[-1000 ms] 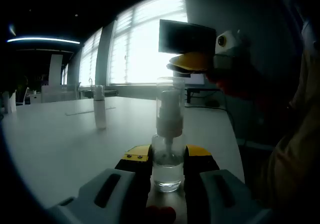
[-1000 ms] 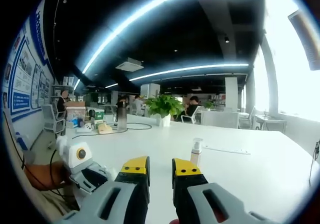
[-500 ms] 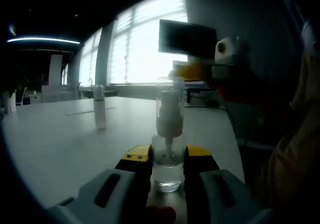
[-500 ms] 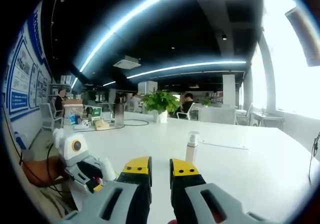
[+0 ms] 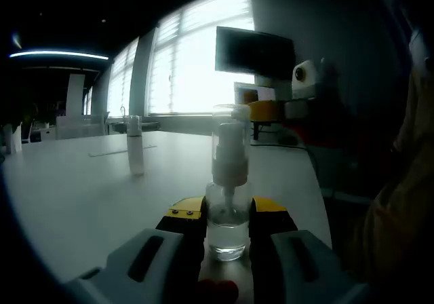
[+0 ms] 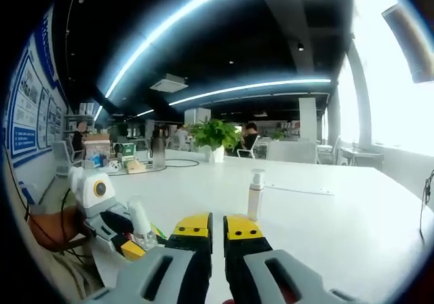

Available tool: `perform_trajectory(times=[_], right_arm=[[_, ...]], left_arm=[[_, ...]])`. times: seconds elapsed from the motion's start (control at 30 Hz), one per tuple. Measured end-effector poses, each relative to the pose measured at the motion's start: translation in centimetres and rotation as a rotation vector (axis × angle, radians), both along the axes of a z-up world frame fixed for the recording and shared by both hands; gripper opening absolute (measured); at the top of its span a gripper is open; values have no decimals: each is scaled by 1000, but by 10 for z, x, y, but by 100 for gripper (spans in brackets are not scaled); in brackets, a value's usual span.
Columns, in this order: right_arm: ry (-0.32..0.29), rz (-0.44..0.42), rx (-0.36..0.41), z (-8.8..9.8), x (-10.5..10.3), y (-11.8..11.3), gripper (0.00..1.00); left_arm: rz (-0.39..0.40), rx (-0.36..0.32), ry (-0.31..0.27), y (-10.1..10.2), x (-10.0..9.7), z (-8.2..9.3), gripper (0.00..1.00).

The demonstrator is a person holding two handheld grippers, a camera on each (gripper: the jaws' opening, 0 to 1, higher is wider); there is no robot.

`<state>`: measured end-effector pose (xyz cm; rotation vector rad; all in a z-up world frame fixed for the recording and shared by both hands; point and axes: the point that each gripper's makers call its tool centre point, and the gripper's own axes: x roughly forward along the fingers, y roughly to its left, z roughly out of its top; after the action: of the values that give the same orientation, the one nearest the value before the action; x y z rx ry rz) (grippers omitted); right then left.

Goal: Clamp pump bottle remove cover press pump head put on cover

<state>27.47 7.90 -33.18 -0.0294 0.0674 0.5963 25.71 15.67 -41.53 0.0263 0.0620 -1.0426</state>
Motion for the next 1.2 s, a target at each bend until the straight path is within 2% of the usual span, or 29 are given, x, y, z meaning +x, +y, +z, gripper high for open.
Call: perform_trajectory(times=[0.27,0.3,0.4,0.77,1.2], right_arm=[[-7,-1,7,2,-1,1,0],[-7,-1,3,-11,0,-7,0],[-8,1,-8,-19,0,-10,0],[-1,11,-32,-33,-4,-10,0],[13,23,-24,-48,0,-14,0]], left_arm=[[1,0,1,0,0,0,15],[1,0,1,0,0,0,15],[0,0,1,0,0,0,15],[1,0,1,1,1,0,15],[0,0,0,0,1,0,15]])
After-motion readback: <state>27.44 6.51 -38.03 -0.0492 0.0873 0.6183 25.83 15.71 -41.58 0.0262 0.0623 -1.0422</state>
